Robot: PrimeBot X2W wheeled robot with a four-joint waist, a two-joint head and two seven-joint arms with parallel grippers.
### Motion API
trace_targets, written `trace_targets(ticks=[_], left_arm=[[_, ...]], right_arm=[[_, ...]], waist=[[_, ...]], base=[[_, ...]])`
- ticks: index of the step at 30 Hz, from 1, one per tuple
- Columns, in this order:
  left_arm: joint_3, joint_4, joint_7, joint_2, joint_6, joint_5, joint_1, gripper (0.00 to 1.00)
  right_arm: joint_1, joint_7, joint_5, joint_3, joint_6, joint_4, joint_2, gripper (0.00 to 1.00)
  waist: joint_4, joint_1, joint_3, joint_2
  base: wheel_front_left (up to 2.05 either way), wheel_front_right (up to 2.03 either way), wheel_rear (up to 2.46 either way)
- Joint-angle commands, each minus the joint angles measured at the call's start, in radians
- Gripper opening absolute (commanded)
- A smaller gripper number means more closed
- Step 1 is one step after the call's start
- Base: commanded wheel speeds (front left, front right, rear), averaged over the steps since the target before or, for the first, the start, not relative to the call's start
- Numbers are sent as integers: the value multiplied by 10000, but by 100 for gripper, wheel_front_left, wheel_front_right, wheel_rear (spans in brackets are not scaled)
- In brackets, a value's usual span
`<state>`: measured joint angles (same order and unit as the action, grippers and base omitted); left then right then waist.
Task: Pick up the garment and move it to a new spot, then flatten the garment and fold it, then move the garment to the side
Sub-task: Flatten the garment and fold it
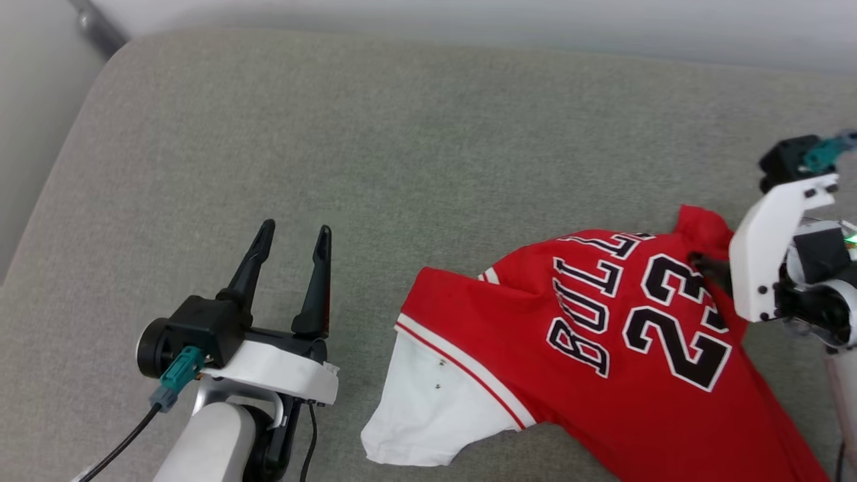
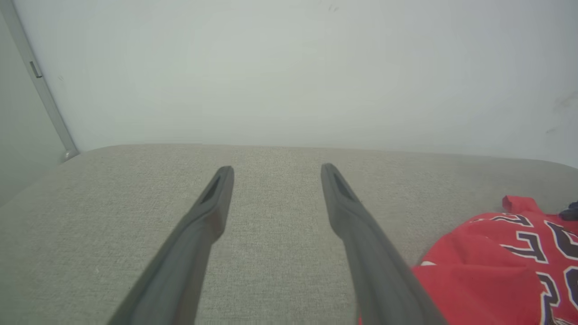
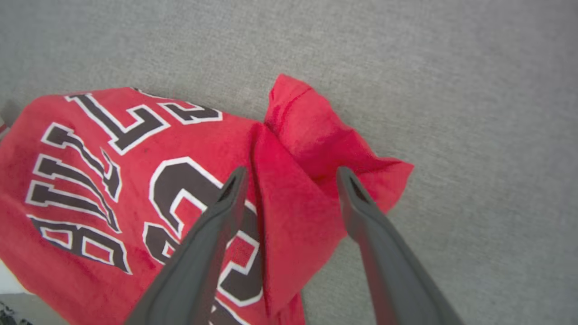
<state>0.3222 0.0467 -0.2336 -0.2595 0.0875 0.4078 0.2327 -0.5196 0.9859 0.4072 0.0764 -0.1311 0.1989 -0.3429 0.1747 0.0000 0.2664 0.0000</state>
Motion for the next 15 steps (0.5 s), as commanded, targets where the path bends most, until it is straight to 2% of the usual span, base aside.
trace_targets(ticks=[1, 9, 10, 12, 15], left_arm=[[19, 73, -100, 79, -67, -23, 163, 100], [-6, 471, -259, 368, -237, -44, 447, 100], [-18, 512, -267, 393, -256, -55, 466, 100], [-60, 591, -289, 435, -280, -79, 487, 100], [-140, 742, -318, 483, -311, -169, 407, 100]], right_arm=[[-287, 472, 75, 202, 7, 115, -117, 100], [-235, 1786, -181, 826, 5, 1144, -416, 100], [-138, 1842, -138, 859, 5, 1269, -403, 88], [44, 1975, 31, 922, 5, 1491, -336, 2], [79, 1934, 294, 999, 7, 1476, -301, 0]], waist=[[275, 0, 336, 0], [578, 0, 654, 0], [591, 0, 660, 0], [589, 0, 641, 0], [476, 0, 475, 0]], base=[[0, 0, 0], [0, 0, 0], [0, 0, 0], [0, 0, 0], [0, 0, 0]])
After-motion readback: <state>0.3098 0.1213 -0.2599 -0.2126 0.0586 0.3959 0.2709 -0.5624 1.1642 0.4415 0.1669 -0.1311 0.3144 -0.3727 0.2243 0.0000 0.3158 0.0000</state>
